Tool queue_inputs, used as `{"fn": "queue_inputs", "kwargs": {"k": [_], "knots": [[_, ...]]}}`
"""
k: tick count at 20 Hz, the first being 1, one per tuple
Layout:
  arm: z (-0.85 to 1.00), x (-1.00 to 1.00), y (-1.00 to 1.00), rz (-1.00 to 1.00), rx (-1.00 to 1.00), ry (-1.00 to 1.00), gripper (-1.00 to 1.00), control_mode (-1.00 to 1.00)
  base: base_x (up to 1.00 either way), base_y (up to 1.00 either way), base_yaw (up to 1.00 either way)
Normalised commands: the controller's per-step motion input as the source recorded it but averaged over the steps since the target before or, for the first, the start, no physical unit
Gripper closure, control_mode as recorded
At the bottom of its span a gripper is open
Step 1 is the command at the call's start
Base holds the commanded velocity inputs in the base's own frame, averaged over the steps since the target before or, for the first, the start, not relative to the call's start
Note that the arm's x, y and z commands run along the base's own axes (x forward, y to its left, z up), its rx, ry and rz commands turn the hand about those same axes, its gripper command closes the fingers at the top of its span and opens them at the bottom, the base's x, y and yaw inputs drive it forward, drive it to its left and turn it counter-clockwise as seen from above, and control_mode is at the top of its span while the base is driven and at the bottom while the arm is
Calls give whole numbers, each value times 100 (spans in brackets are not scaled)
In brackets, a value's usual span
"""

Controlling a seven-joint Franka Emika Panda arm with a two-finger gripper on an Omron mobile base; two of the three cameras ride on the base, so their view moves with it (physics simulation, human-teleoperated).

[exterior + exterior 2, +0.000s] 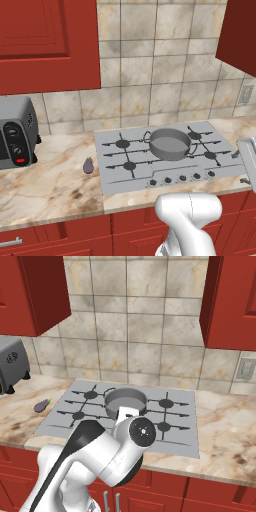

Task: Turn on the burner for the pot on the stove. Wait thirty seconds for the pot to heat up. Then add the eggplant to the pot.

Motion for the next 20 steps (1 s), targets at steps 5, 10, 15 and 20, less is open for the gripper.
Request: {"fn": "queue_inputs", "kwargs": {"k": [5, 10, 15, 20], "knots": [[0, 0, 0, 0, 0, 0, -100, -100, 0, 0, 0], [0, 0, 0, 0, 0, 0, -100, -100, 0, 0, 0], [0, 0, 0, 0, 0, 0, -100, -100, 0, 0, 0], [0, 0, 0, 0, 0, 0, -100, -100, 0, 0, 0]]}}
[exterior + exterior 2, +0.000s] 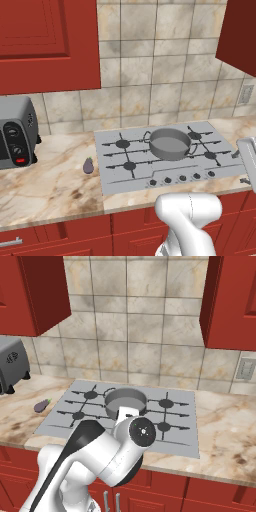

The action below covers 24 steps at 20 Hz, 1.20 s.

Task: Turn on the burner for the pot on the stove. Wait thirty seconds for the pot to heat up. Then add the eggplant to the pot.

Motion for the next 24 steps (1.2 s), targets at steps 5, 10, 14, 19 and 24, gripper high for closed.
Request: {"fn": "queue_inputs", "kwargs": {"k": [5, 10, 14, 19, 24], "knots": [[0, 0, 0, 0, 0, 0, -100, -100, 0, 0, 0], [0, 0, 0, 0, 0, 0, -100, -100, 0, 0, 0], [0, 0, 0, 0, 0, 0, -100, -100, 0, 0, 0], [0, 0, 0, 0, 0, 0, -100, -100, 0, 0, 0], [0, 0, 0, 0, 0, 0, -100, -100, 0, 0, 0]]}}
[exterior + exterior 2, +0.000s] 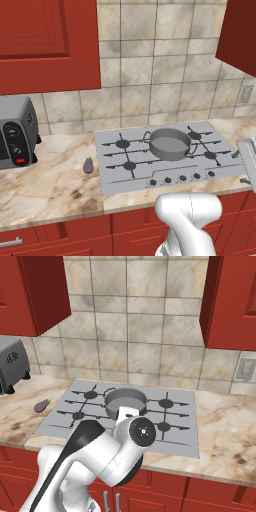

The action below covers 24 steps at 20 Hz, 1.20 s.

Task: Turn on the burner for the pot on the stove. Wait thirty seconds for the pot to heat up. Then add the eggplant to the pot.

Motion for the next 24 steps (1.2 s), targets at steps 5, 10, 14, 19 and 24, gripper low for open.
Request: {"fn": "queue_inputs", "kwargs": {"k": [5, 10, 14, 19, 24], "knots": [[0, 0, 0, 0, 0, 0, -100, -100, 0, 0, 0], [0, 0, 0, 0, 0, 0, -100, -100, 0, 0, 0], [0, 0, 0, 0, 0, 0, -100, -100, 0, 0, 0], [0, 0, 0, 0, 0, 0, -100, -100, 0, 0, 0], [0, 0, 0, 0, 0, 0, -100, -100, 0, 0, 0]]}}
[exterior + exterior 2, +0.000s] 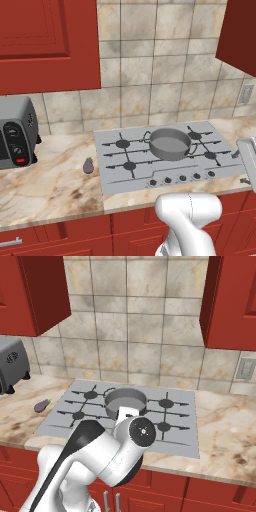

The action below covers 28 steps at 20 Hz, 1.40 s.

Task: Turn on the burner for the pot on the stove. Wait thirty seconds for the pot to heat up. Then add the eggplant to the pot.

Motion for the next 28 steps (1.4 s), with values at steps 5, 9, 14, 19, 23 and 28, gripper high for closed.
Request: {"fn": "queue_inputs", "kwargs": {"k": [5, 9, 14, 19, 23, 28], "knots": [[0, 0, 0, 0, 0, 0, -100, -100, 0, 0, 0], [0, 0, 0, 0, 0, 0, -100, -100, 0, 0, 0], [0, 0, 0, 0, 0, 0, -100, -100, 0, 0, 0], [0, 0, 0, 0, 0, 0, -100, -100, 0, 0, 0], [0, 0, 0, 0, 0, 0, -100, -100, 0, 0, 0], [0, 0, 0, 0, 0, 0, -100, -100, 0, 0, 0]]}}
